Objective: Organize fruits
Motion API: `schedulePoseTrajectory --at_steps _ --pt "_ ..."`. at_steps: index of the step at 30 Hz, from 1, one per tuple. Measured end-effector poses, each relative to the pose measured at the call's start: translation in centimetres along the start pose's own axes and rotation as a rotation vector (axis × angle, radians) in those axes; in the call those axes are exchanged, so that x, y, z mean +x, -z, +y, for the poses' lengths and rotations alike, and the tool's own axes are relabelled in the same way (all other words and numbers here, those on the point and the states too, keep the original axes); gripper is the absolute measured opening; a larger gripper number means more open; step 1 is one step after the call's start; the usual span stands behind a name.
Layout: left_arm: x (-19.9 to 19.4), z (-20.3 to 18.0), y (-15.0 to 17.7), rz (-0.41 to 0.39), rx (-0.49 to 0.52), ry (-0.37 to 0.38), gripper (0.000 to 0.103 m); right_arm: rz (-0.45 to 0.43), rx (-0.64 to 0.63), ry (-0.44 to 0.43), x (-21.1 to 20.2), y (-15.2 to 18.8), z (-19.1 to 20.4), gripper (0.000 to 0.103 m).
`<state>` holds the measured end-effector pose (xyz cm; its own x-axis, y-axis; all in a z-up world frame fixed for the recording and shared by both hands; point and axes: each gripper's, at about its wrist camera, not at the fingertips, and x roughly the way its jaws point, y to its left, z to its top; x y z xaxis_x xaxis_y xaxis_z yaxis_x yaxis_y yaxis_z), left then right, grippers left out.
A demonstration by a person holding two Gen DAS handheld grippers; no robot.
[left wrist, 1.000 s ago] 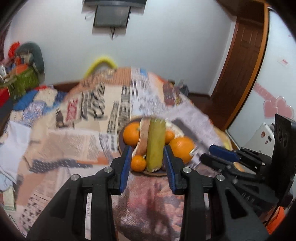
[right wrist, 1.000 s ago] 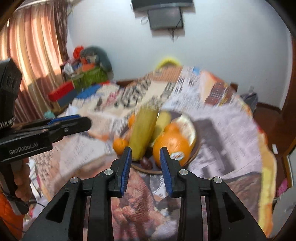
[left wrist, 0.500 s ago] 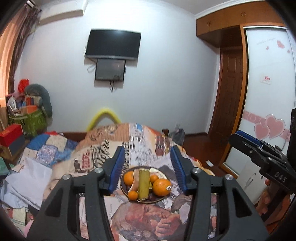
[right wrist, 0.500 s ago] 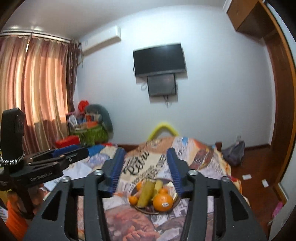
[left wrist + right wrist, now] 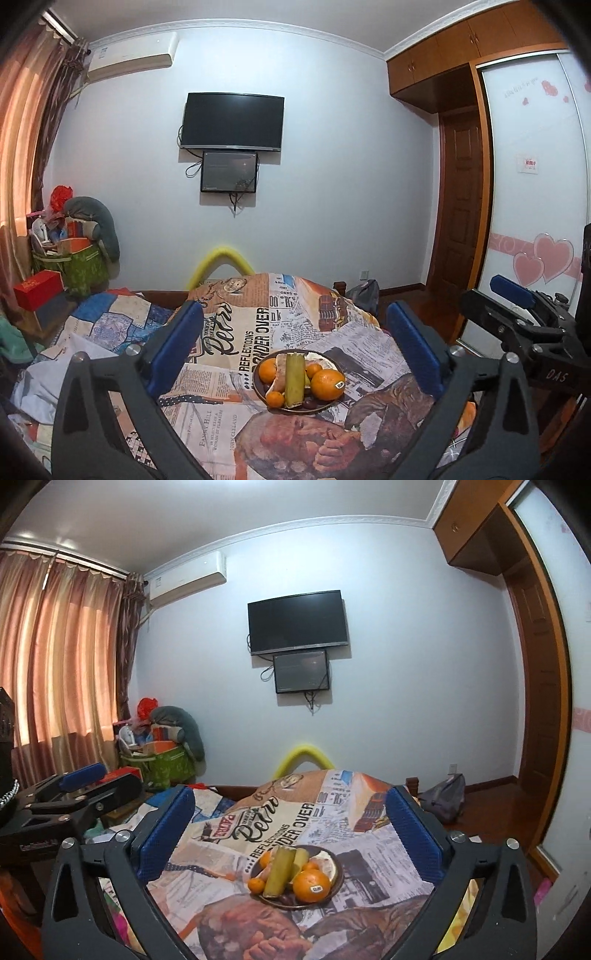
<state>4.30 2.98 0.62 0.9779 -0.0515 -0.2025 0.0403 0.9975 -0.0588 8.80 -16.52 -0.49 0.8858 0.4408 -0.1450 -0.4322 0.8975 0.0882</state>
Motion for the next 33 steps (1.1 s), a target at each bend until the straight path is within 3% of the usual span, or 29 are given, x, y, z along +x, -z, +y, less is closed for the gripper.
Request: schedulePoseTrajectory --at_steps 33 --pt "0.0 -0.6 0.6 0.004 0.021 0.006 0.103 0.002 -0.02 0.015 -1.3 0.3 -0.2 0.103"
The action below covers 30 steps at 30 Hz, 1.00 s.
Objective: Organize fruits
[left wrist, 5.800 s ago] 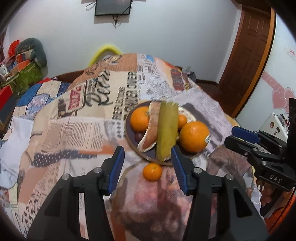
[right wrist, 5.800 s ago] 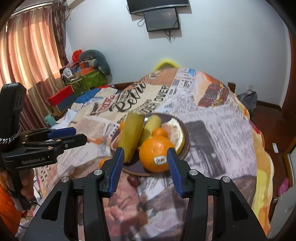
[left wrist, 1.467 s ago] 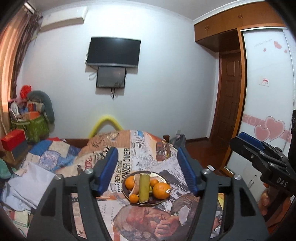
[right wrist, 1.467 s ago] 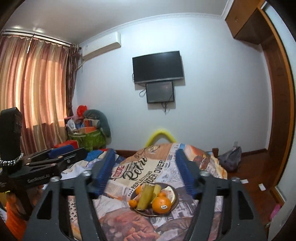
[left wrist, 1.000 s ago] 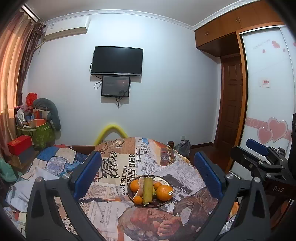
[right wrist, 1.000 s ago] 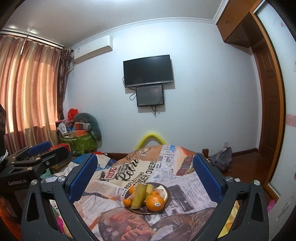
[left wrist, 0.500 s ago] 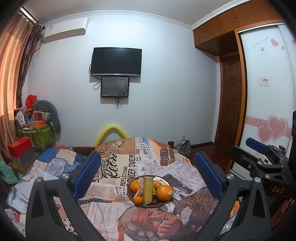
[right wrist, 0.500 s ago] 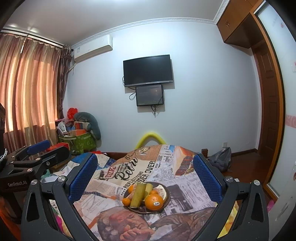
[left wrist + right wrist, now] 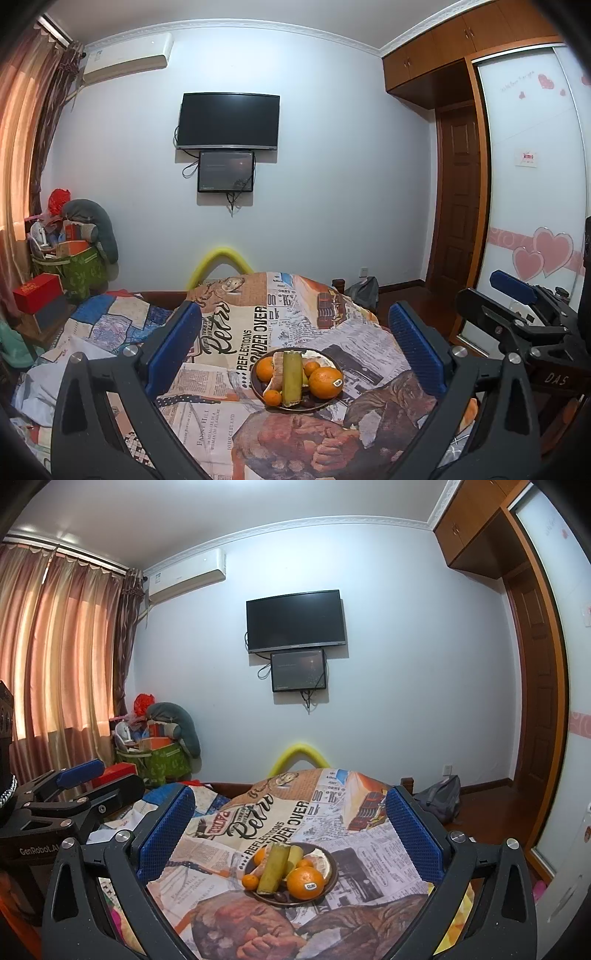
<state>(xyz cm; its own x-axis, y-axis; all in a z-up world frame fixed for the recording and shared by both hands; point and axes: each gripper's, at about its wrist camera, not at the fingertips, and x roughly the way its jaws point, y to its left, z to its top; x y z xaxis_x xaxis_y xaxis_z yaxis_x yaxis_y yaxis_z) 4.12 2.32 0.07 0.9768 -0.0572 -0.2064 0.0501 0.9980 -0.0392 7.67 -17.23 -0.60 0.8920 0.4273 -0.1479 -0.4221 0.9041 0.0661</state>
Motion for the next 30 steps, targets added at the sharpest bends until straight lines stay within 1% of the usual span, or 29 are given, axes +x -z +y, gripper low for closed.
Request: schedulePoseTrajectory --at_steps 20,30 --pt "-0.06 -0.64 -0.03 -0.009 0.01 0.008 0.103 -0.001 0.006 0.004 0.02 -0.1 -0.36 0.103" --pt "0.6 -0.63 -0.12 0.019 -0.007 0.022 0.103 -0.003 0.008 0.012 -0.03 0.02 -0.53 0.103"
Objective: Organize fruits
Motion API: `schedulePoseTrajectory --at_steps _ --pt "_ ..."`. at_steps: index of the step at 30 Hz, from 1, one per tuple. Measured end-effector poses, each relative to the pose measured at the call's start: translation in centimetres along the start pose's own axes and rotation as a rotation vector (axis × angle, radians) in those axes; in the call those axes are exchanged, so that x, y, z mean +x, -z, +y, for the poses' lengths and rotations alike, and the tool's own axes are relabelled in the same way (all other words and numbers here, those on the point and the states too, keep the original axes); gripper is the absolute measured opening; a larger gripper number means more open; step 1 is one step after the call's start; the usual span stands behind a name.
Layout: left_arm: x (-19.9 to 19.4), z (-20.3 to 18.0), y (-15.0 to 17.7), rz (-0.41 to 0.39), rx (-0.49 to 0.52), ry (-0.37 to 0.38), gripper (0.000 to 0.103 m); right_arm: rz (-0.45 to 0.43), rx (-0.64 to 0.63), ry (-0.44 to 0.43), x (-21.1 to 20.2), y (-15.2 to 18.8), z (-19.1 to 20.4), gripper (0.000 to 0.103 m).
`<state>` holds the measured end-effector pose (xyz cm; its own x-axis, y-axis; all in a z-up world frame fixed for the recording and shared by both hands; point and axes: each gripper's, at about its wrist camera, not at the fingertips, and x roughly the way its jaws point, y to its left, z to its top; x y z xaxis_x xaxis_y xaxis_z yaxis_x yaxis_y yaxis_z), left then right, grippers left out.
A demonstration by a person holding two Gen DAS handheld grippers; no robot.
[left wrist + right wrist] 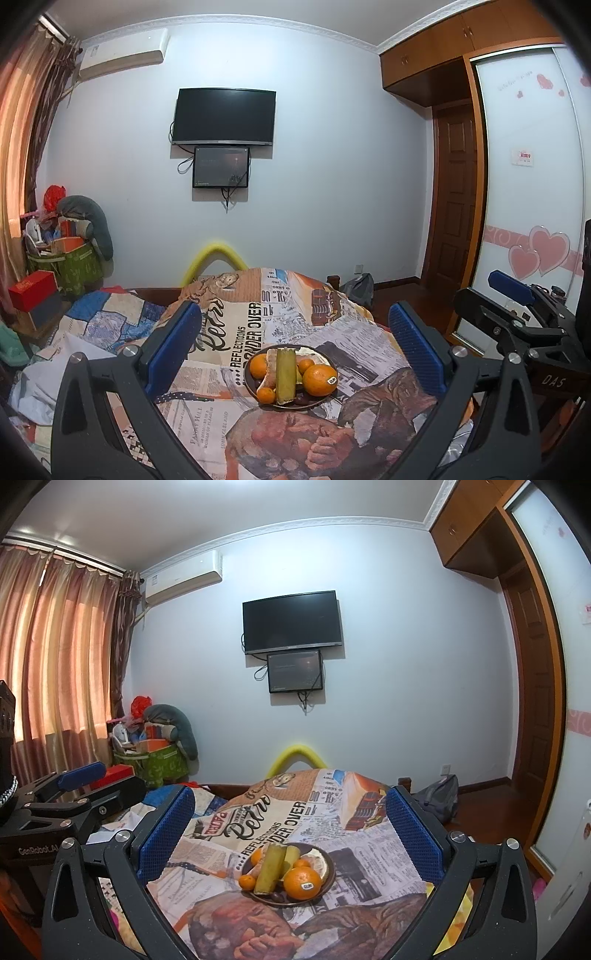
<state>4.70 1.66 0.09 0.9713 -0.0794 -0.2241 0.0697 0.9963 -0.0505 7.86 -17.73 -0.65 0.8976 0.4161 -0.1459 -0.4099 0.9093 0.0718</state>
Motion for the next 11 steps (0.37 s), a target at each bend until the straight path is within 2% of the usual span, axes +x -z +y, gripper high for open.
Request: schedulePoseTrajectory --at_steps 11 --pt "0.67 0.23 0.35 0.021 -0.013 0.026 0.103 0.012 0.001 0.008 0.44 0.14 -0.13 0.103"
